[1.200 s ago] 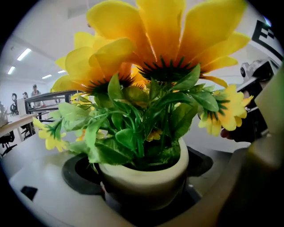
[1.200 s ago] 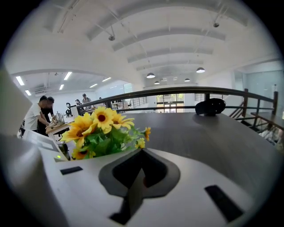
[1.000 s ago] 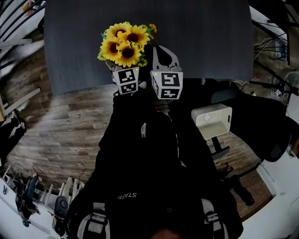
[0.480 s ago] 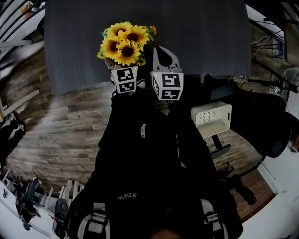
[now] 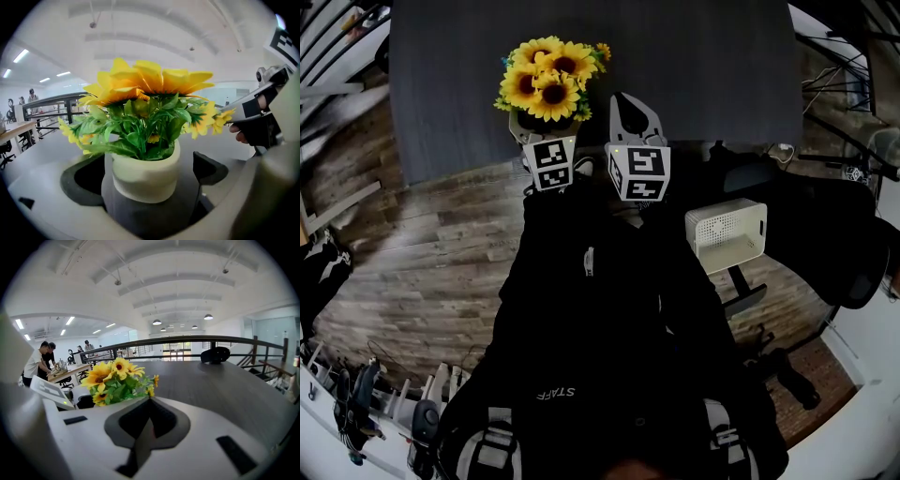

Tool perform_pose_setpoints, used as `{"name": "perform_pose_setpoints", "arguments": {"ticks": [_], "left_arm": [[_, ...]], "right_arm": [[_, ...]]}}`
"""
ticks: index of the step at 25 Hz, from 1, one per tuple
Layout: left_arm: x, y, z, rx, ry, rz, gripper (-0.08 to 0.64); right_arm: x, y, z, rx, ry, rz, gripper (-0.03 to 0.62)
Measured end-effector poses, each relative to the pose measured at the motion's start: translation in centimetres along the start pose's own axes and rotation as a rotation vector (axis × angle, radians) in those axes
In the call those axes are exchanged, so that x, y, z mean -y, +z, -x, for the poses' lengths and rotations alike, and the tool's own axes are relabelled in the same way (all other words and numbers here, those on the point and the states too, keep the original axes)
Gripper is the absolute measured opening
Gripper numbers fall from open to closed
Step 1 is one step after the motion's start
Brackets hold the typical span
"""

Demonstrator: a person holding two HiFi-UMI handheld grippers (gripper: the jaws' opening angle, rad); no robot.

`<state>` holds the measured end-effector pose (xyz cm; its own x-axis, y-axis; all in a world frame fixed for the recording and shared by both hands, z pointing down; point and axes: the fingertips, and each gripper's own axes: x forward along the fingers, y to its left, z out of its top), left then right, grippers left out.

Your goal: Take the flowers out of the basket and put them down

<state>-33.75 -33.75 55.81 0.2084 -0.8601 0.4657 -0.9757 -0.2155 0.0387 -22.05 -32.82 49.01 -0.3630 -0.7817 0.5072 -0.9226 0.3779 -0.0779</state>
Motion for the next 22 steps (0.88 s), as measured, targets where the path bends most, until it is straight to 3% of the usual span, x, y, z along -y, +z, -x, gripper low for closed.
{"name": "perform_pose_setpoints", "arguments": {"ticks": [11, 17, 22], "left_arm": [[-1.0, 0.9, 7.6, -0.003, 0.051, 0.051, 0.563], [-0.9, 6.2, 12.3, 0.071, 0.057, 0.047, 0.551], [0.3, 11.0, 15.8, 0.144, 0.049, 0.022, 0.483]], "right_arm": [[-1.7, 2.1, 3.9, 0.043, 0.011, -0.006, 0.012], [-2.8, 6.2, 8.2, 0.113, 0.021, -0.006, 0.012], [-3.7, 10.1, 12.0, 0.191, 0.027, -0.003, 0.012]]}}
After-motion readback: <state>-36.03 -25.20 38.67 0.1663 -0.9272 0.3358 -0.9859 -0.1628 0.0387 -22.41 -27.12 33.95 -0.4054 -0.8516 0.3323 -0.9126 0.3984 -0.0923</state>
